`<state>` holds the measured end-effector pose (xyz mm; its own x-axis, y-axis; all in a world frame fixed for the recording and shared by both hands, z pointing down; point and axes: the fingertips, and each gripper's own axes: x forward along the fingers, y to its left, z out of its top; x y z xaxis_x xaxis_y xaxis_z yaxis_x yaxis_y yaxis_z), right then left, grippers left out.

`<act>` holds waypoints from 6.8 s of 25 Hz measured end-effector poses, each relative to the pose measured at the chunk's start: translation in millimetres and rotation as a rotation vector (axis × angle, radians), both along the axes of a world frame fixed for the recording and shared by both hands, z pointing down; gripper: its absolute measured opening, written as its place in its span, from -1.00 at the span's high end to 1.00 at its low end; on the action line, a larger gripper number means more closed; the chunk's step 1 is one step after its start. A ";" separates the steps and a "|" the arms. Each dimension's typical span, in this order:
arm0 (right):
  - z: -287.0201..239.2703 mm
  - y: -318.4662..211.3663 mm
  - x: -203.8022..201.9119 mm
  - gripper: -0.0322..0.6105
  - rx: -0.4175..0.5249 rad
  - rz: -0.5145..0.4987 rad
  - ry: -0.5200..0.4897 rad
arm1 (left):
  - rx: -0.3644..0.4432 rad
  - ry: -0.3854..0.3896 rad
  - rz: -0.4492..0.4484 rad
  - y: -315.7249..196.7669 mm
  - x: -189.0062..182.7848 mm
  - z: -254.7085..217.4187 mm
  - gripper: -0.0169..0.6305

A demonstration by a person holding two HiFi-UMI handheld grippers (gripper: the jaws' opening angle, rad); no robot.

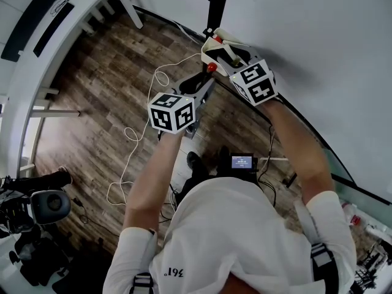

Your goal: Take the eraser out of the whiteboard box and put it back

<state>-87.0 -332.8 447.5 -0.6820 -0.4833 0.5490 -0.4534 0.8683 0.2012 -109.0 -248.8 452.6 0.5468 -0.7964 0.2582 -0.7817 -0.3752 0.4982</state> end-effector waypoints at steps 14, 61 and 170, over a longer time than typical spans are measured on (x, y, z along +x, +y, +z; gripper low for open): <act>-2.1 -1.3 -10.2 0.32 0.027 -0.001 -0.019 | -0.015 0.011 -0.008 4.5 0.2 2.9 0.49; -20.0 39.7 31.2 0.27 0.069 0.040 -0.015 | 0.031 0.011 -0.039 36.9 14.9 -22.8 0.49; -85.6 227.3 147.4 0.82 -0.109 0.197 -0.370 | 0.009 0.127 0.018 218.0 53.9 -60.1 0.49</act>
<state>60.4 -105.5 361.9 -0.7433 -0.5763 0.3397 -0.6366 0.7654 -0.0945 -55.1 -30.9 392.5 0.5887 -0.7883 0.1787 -0.7059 -0.3936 0.5889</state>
